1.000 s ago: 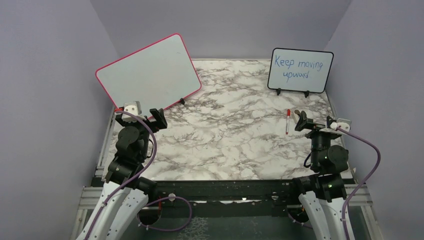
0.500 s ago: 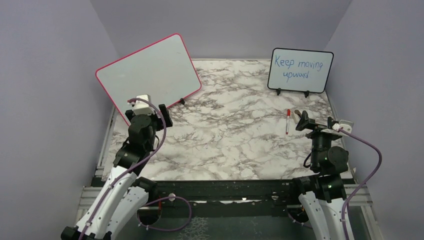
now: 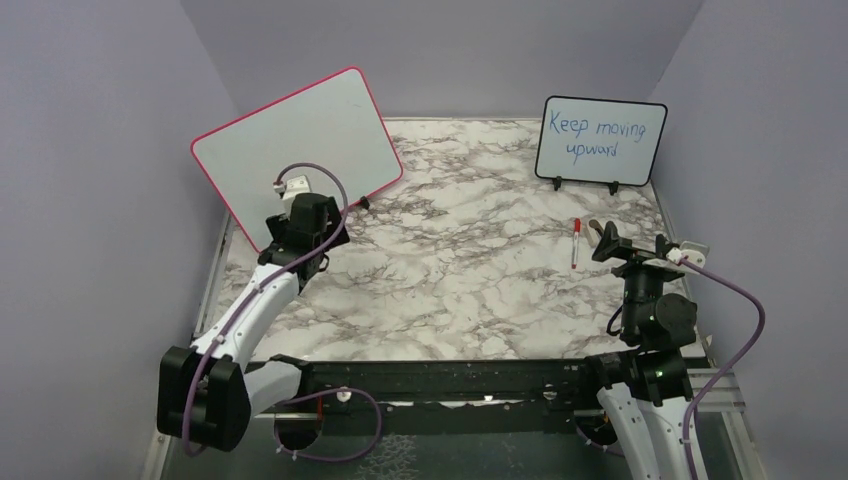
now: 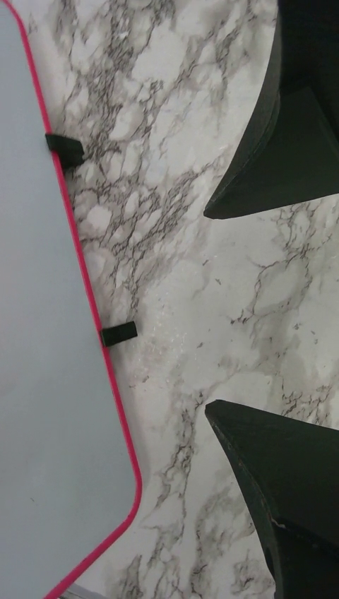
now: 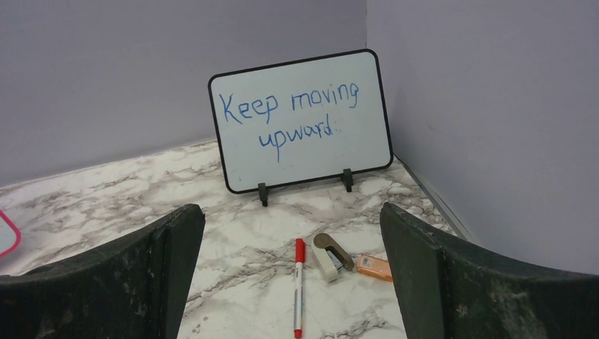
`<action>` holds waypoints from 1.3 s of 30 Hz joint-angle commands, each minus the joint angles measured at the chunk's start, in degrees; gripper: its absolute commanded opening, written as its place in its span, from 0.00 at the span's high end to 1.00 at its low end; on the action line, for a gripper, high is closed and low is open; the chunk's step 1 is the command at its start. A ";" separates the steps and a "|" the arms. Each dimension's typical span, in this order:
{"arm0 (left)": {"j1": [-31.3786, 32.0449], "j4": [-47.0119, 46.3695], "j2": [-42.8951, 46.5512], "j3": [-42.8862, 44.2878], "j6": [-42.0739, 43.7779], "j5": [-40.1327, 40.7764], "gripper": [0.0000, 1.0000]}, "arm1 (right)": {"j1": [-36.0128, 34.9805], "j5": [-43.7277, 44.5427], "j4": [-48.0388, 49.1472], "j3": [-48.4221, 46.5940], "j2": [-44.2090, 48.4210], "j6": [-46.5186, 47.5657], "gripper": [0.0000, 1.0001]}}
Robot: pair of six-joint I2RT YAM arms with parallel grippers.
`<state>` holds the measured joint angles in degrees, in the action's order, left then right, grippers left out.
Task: Write a sentence on the whiteboard
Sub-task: Move the whiteboard stand to the center of the board.
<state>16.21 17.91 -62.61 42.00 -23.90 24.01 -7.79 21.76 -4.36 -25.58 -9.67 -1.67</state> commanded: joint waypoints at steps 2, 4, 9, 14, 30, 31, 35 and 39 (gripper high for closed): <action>-5.99 -0.70 -5.59 2.35 -7.82 -0.06 0.01 | 0.20 0.83 0.99 0.49 0.92 -0.61 0.00; -6.87 -0.73 -8.37 3.22 -9.29 1.10 0.02 | 0.21 0.83 1.06 0.53 1.17 -0.70 0.00; -8.20 -3.05 -13.63 3.82 -12.07 3.25 0.12 | 0.20 0.92 1.05 0.62 1.76 -0.71 0.00; -9.66 -8.28 -17.59 3.35 -13.17 3.36 0.23 | 0.15 0.17 1.27 0.73 1.85 -0.87 0.00; -10.93 -13.37 -30.06 8.14 -10.91 3.18 0.59 | 0.10 -0.57 1.89 1.23 1.85 -0.55 0.00; -10.93 -13.28 -30.78 8.52 -10.64 3.37 0.60 | 0.14 -0.58 1.96 1.24 1.78 -0.53 0.00; -10.93 -12.95 -33.07 9.07 -10.11 3.10 0.69 | 0.15 -0.51 2.20 1.28 1.81 -0.31 0.00; -10.69 -12.76 -32.94 8.36 -10.56 0.41 0.83 | 0.14 -0.05 2.51 1.41 2.02 -0.13 0.00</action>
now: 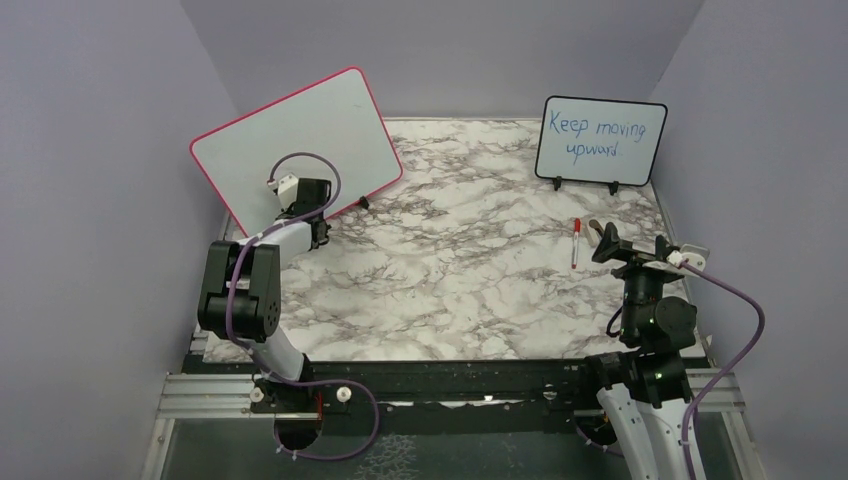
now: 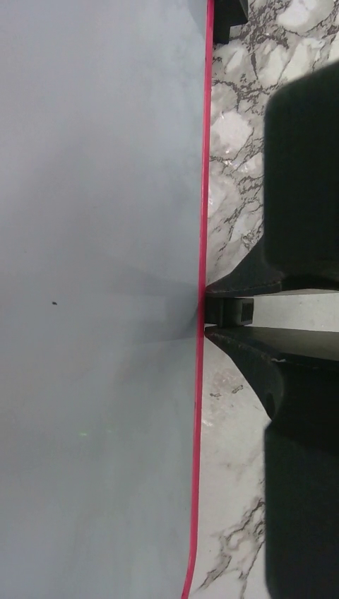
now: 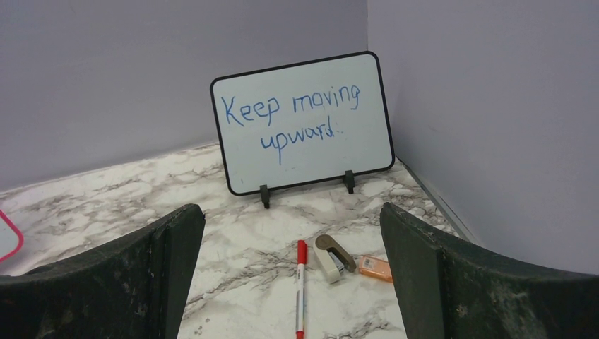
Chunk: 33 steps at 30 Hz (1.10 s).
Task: Write a sentence on the whiteboard
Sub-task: Move the whiteboard stand to the center of the board.
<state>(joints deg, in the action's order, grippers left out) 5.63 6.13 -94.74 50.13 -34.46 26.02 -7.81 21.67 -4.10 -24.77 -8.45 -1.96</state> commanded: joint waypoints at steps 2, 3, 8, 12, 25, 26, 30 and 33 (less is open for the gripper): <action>0.44 -0.96 0.07 -0.38 -0.37 -2.33 0.89 | 0.17 0.13 2.31 0.65 0.90 0.18 0.00; 0.81 -0.89 0.63 -0.60 -0.47 -2.44 0.90 | 0.17 0.14 2.29 0.61 0.97 0.15 0.00; 3.85 -0.63 4.74 -2.71 -1.37 -3.02 0.95 | 0.13 0.20 2.51 0.69 1.48 0.13 0.00; 8.13 0.31 8.24 -4.87 -3.10 -2.49 0.97 | 0.12 0.07 2.52 0.69 2.03 0.11 0.00; 25.48 2.22 16.62 -12.53 -15.98 -0.91 1.00 | 0.12 -0.14 2.17 0.60 3.59 -0.24 0.00; 26.80 2.17 16.68 -12.68 -17.27 -0.70 1.00 | 0.16 -0.20 2.15 0.60 3.62 -0.35 0.00; 32.08 2.38 16.64 -12.73 -21.74 0.35 1.00 | 0.12 -0.45 2.08 0.60 3.77 -0.47 0.00; 36.39 2.56 16.27 -12.04 -23.81 2.18 1.00 | 0.15 -0.49 2.03 0.60 4.03 -0.57 0.00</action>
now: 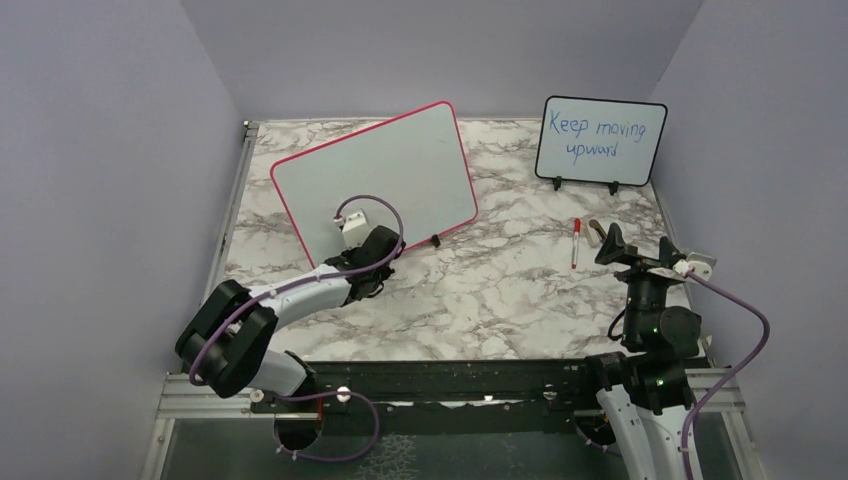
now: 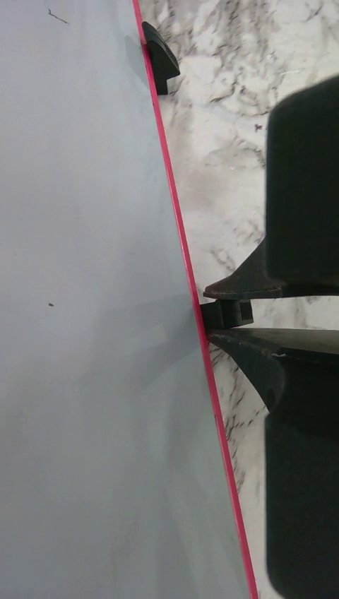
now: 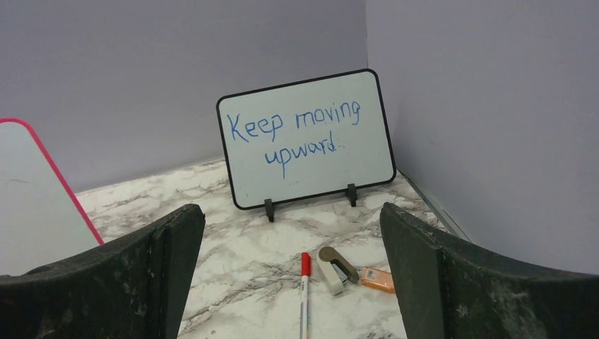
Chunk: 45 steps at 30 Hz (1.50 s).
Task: Write a sentence on the whiteboard
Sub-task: Move the whiteboard stand to the center of the board.
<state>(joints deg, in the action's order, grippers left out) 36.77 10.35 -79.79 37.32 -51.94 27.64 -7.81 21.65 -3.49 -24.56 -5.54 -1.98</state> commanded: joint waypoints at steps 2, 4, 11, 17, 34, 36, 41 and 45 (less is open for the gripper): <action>8.18 -1.29 0.36 1.74 -7.47 1.76 1.00 | 0.17 -0.47 1.46 0.39 1.22 -0.59 0.00; 10.73 -0.56 -0.68 2.65 -9.31 3.03 1.00 | 0.17 -0.46 1.46 0.39 1.36 -0.58 0.00; 19.13 0.12 -6.63 7.17 -14.95 5.08 1.00 | -0.10 -0.41 1.29 0.39 1.72 -0.69 0.00; 23.57 1.75 -11.78 12.81 -15.88 6.65 1.00 | -0.35 -0.46 1.10 0.36 1.84 -0.79 0.00; 28.42 4.84 -11.54 14.29 -19.94 7.78 0.90 | -0.89 -0.61 0.64 0.22 1.16 -0.83 0.00; 28.53 4.86 -10.96 13.99 -20.10 7.87 0.85 | -0.97 -0.96 0.59 0.13 0.93 -0.83 0.00; 28.87 4.88 -8.24 13.66 -19.47 7.46 0.62 | -0.92 -1.37 -0.05 -0.35 -0.02 -0.91 0.00; 29.06 5.17 -4.61 12.70 -17.44 7.14 0.44 | -0.93 -1.85 -0.72 -1.07 -1.47 -1.11 0.00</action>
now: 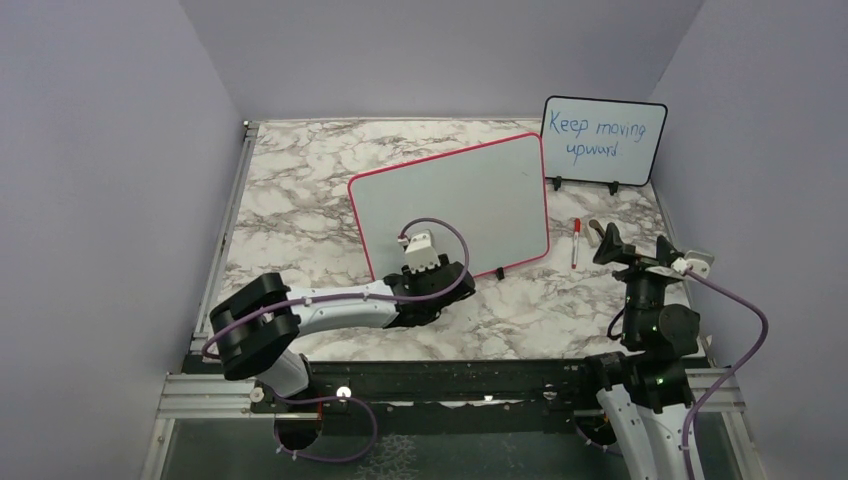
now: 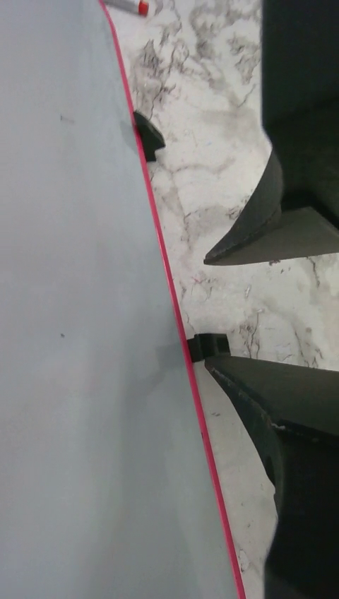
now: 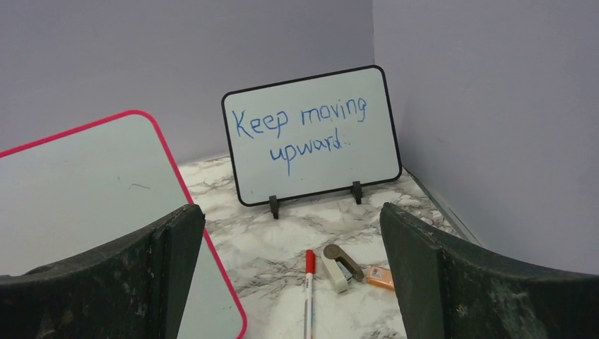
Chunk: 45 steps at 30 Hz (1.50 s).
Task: Write a sentence on the whiteboard
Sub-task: Move the whiteboard stand to the center of the board, then open the whiteboard marker at the center of the board.
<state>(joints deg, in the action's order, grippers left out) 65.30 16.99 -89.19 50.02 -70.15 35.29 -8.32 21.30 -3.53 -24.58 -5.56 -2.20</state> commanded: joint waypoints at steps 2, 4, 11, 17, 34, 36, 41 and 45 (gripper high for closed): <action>0.53 -1.08 7.06 -0.71 1.99 -0.49 0.35 | -0.43 -1.54 -0.88 -1.53 -2.13 -1.32 0.00; 0.52 -0.74 9.56 -1.24 4.41 -0.58 0.28 | -0.39 -1.52 -1.23 -2.10 -3.17 -1.72 0.00; 0.23 0.04 18.98 -1.88 18.78 -1.35 0.04 | -0.38 -2.64 -8.04 -7.44 -11.41 -6.26 0.00; -3.93 2.57 27.69 -0.78 31.54 -3.05 0.01 | -0.38 -3.61 -16.40 -13.45 -22.43 -10.85 0.00; -21.74 2.92 40.88 4.09 57.24 -3.20 0.01 | -0.43 4.22 -38.00 -32.38 -54.42 -25.56 0.00; -21.79 2.17 42.97 3.28 59.18 -1.07 0.01 | -0.39 2.87 -35.67 -31.36 -54.05 -24.28 0.00; -21.92 0.31 48.60 0.86 61.85 4.68 0.01 | -0.30 3.05 -34.18 -31.79 -56.10 -23.91 0.00; -22.76 -3.79 52.62 -3.39 62.65 4.36 0.01 | -0.21 3.04 -37.44 -34.76 -65.17 -23.68 0.00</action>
<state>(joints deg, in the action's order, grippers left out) 43.55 17.76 -39.75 50.28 -10.44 36.60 -8.56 23.09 -38.20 -56.71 -63.79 -26.48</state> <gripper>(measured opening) 0.990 0.998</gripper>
